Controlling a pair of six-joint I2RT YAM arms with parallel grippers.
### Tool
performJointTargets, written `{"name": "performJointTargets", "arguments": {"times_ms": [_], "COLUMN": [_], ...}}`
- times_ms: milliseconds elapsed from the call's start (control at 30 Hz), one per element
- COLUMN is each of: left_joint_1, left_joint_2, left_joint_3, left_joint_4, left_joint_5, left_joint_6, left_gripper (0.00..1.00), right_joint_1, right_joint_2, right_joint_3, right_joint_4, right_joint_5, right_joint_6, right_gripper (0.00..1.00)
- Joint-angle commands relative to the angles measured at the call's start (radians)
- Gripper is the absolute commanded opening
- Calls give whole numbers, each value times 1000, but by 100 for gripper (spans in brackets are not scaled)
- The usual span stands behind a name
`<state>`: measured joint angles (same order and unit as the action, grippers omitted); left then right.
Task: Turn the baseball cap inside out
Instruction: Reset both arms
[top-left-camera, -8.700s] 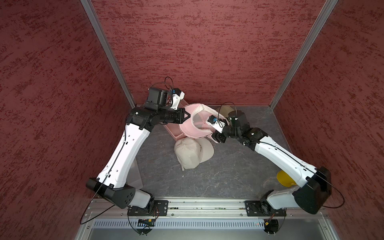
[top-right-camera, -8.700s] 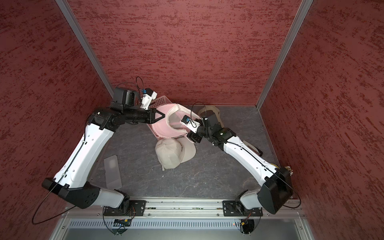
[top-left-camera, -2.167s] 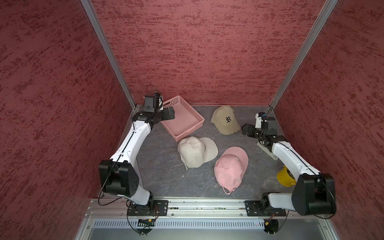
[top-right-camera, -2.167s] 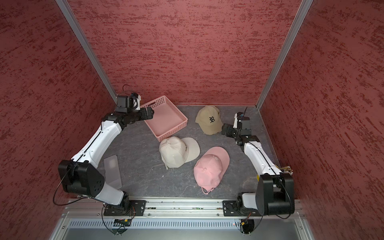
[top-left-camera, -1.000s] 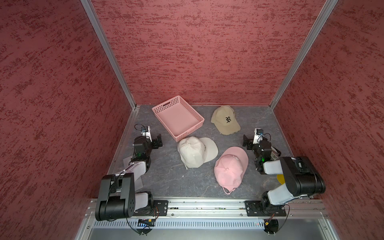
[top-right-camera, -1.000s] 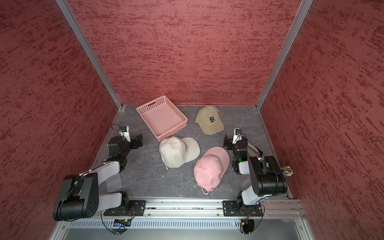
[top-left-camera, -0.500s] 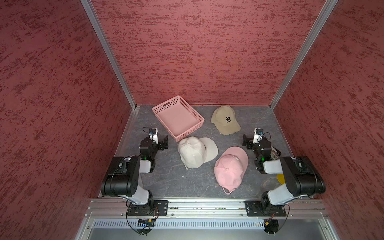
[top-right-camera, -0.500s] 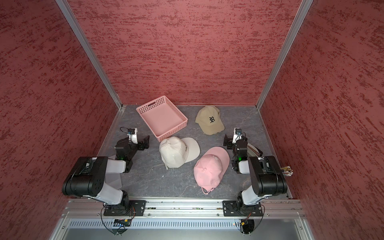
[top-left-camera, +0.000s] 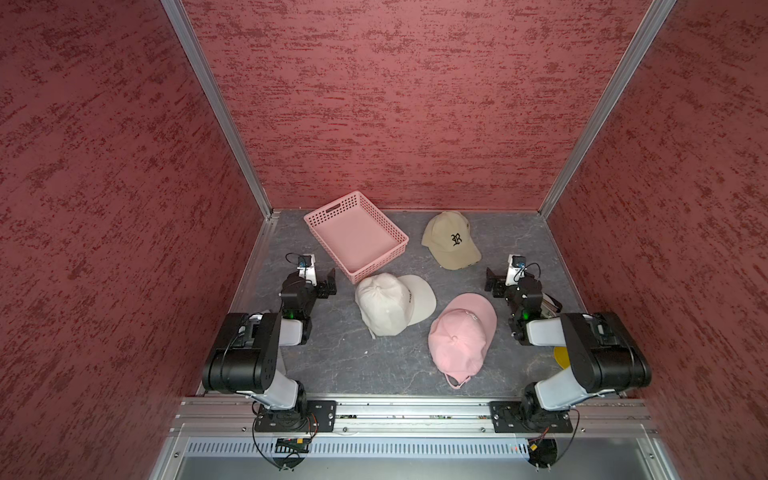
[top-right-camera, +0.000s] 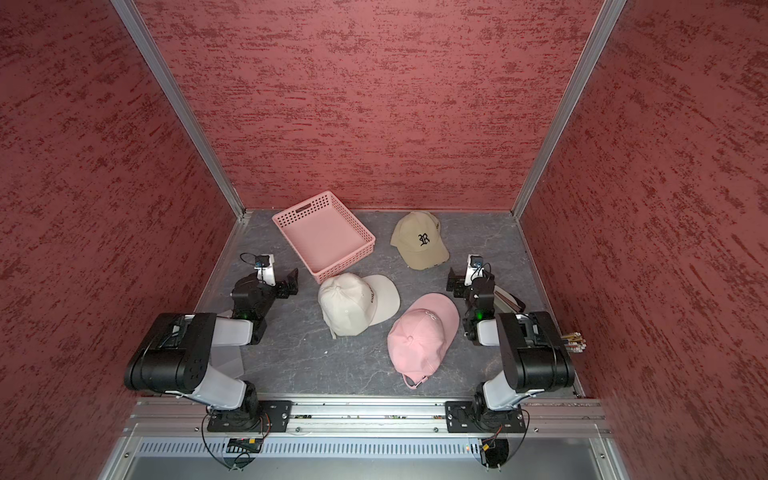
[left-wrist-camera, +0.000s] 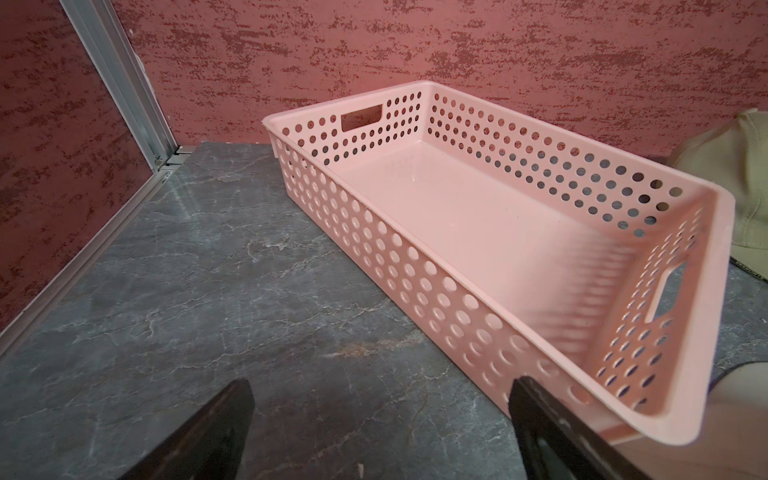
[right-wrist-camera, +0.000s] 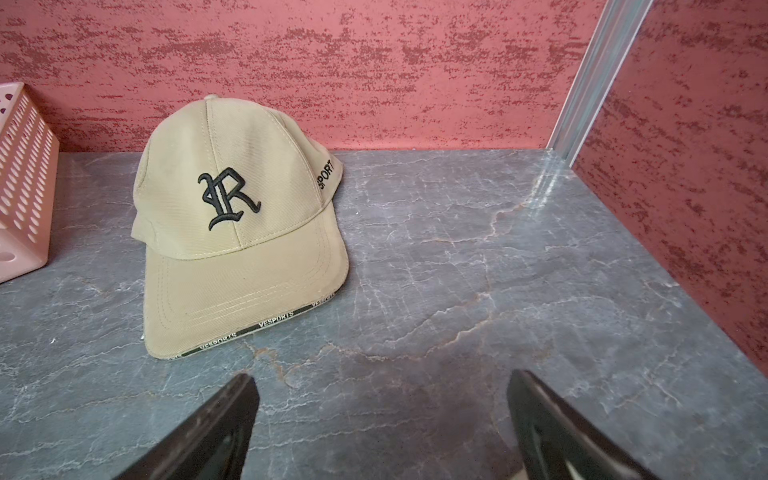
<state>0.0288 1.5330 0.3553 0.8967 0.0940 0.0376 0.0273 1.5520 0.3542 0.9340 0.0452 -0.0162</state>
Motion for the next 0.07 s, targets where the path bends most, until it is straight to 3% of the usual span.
{"name": "performJointTargets", "arguments": {"times_ms": [0,33], "left_joint_1": [21,16], "left_joint_2": [-1,-4], "left_joint_3": [25,19], "left_joint_4": [-13,-4], "left_joint_5": [38,27], "left_joint_6": [-13,-12], "left_gripper": [100,100], "right_joint_1": [4,4], "right_joint_2": [-4,-4], "right_joint_3": [27,27], "right_joint_4": [-7,-7], "right_joint_5": [-8,-7], "right_joint_6": [-7,-7], "right_gripper": [99,99]}}
